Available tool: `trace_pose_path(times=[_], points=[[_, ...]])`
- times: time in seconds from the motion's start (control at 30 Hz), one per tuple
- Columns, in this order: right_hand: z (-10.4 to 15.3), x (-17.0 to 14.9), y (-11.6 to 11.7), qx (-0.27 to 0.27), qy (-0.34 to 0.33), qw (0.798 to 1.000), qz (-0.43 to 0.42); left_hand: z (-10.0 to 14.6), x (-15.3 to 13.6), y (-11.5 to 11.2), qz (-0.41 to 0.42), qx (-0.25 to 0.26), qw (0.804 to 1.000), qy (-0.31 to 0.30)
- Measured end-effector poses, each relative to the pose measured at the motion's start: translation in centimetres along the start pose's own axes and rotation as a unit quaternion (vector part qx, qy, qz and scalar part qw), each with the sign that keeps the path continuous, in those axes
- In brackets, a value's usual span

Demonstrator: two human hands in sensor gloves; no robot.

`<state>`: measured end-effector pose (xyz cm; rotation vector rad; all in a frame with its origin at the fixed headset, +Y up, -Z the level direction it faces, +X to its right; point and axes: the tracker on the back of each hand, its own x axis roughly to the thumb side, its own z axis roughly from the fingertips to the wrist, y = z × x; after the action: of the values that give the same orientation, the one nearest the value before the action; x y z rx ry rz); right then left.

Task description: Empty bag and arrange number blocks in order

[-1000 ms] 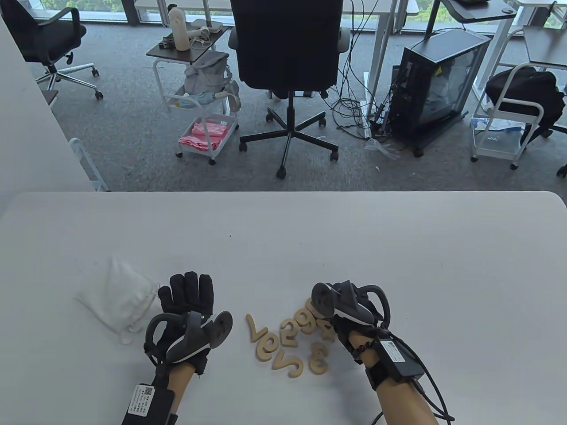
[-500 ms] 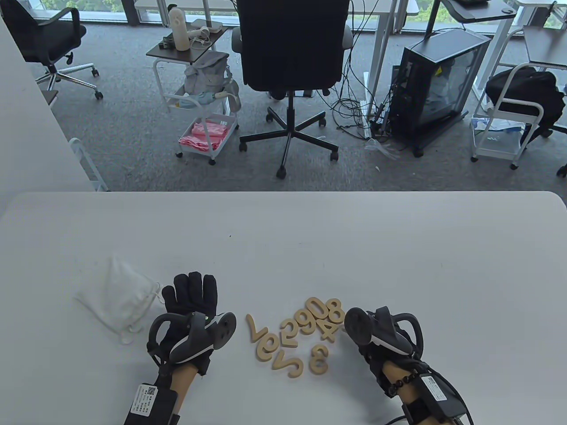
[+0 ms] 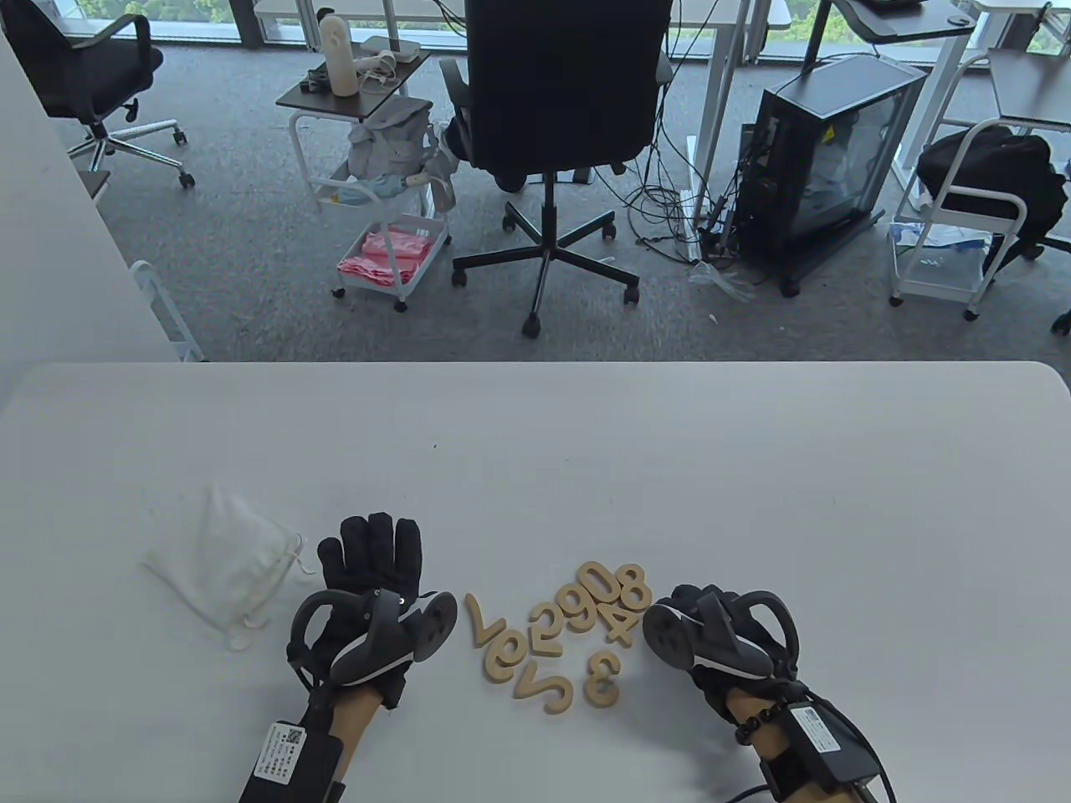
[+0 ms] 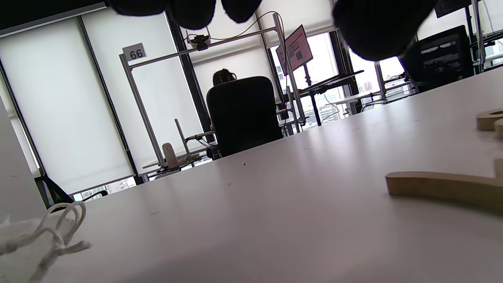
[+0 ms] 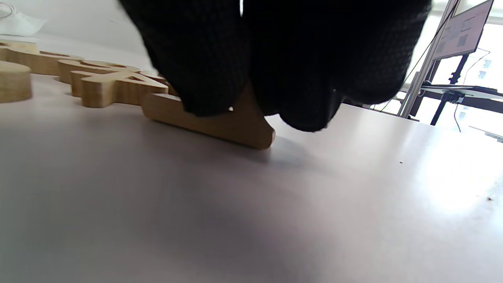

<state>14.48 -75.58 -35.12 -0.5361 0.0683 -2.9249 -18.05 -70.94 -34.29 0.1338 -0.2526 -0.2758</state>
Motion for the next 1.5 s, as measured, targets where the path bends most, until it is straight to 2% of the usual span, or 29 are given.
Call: trace_pose_path(times=[0.2,0.37,0.5,0.63,0.73,0.9,1.03,1.17,1.3,1.5], points=[[0.8,-1.3,-2.1,-0.002,0.009,0.998,-0.056,0.0,0.6,0.3,0.053,0.005,0.999,-0.013],[2.1,-4.4,-3.9,-0.058,0.075,0.988,-0.124,-0.9,2.6,1.7,0.157,-0.002,0.987,-0.035],[3.2,-7.4,-4.0,-0.087,0.135,0.98,-0.12,-3.6,6.0,4.2,0.235,-0.068,0.968,-0.048],[3.6,-9.5,-3.6,-0.072,0.165,0.977,-0.115,-7.3,10.5,5.5,0.201,-0.115,0.971,-0.057],[3.8,-10.4,-3.2,-0.062,0.187,0.973,-0.124,-10.0,13.9,4.5,0.15,-0.184,0.97,-0.057],[4.2,-10.9,-3.6,-0.076,0.204,0.968,-0.123,-12.6,16.8,1.7,0.139,-0.273,0.95,-0.05],[4.2,-10.9,-3.8,-0.083,0.199,0.967,-0.133,-13.5,17.7,0.3,0.131,-0.293,0.946,-0.048],[4.3,-10.8,-4.0,-0.095,0.199,0.966,-0.137,-13.9,18.2,-0.6,0.16,-0.299,0.94,-0.044],[4.4,-10.7,-4.3,-0.101,0.199,0.965,-0.139,-14.4,18.6,-0.8,0.123,-0.285,0.95,-0.044],[4.5,-10.5,-4.4,-0.103,0.197,0.965,-0.14,-14.9,18.5,-0.7,0.119,-0.295,0.947,-0.054]])
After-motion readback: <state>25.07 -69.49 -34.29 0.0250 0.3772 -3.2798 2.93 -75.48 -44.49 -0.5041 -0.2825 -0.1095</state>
